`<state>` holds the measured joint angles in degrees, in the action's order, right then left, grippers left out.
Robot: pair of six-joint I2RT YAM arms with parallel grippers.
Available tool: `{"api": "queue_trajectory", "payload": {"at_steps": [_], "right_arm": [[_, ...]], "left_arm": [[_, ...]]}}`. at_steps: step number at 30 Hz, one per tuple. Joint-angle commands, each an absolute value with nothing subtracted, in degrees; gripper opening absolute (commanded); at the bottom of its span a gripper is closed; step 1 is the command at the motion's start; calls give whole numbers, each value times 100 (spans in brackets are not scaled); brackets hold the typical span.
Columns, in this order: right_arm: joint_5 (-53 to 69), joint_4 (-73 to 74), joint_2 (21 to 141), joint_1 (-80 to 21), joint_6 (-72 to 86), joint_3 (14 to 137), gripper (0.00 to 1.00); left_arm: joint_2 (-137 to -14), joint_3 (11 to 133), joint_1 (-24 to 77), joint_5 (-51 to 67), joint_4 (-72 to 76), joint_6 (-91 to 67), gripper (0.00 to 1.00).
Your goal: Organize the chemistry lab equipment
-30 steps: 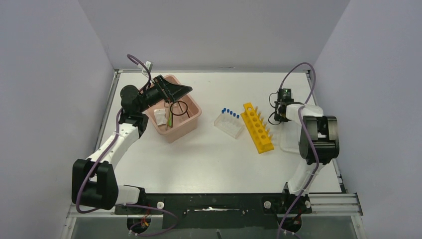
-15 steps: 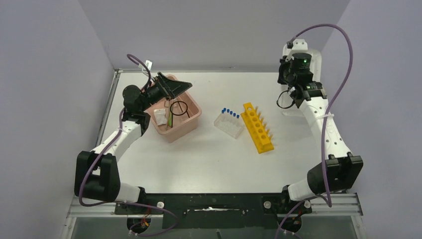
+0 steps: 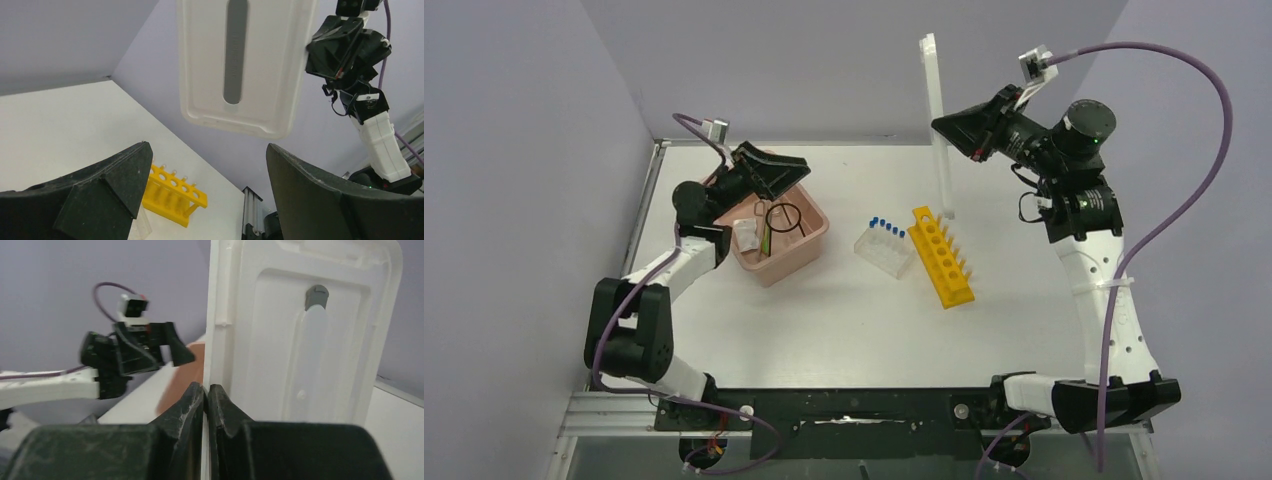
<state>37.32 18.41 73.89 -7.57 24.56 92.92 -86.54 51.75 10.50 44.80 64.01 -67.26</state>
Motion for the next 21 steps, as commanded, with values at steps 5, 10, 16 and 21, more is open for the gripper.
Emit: {"api": "queue_trajectory", "payload": {"at_steps": [5,10,16,21], "right_arm": [[6163,-3257,6732,-879,6137,8453,0],[6279,-4819,6664,-1250,7243,8286,0],[6162,-5092,6686,-1797,7328,8331,0],[6173,-5417,6669,-1838,7590,8272,0]], "left_arm": [[-9885,6166,1075,5404,10257,-8211,85],[-10086,6764,1481,5800,10265,-7953,85],[-10445,7700,2053,6034,10262,-7930,85],[-10404,7910,2275,6068,10266,-7885,85]]}}
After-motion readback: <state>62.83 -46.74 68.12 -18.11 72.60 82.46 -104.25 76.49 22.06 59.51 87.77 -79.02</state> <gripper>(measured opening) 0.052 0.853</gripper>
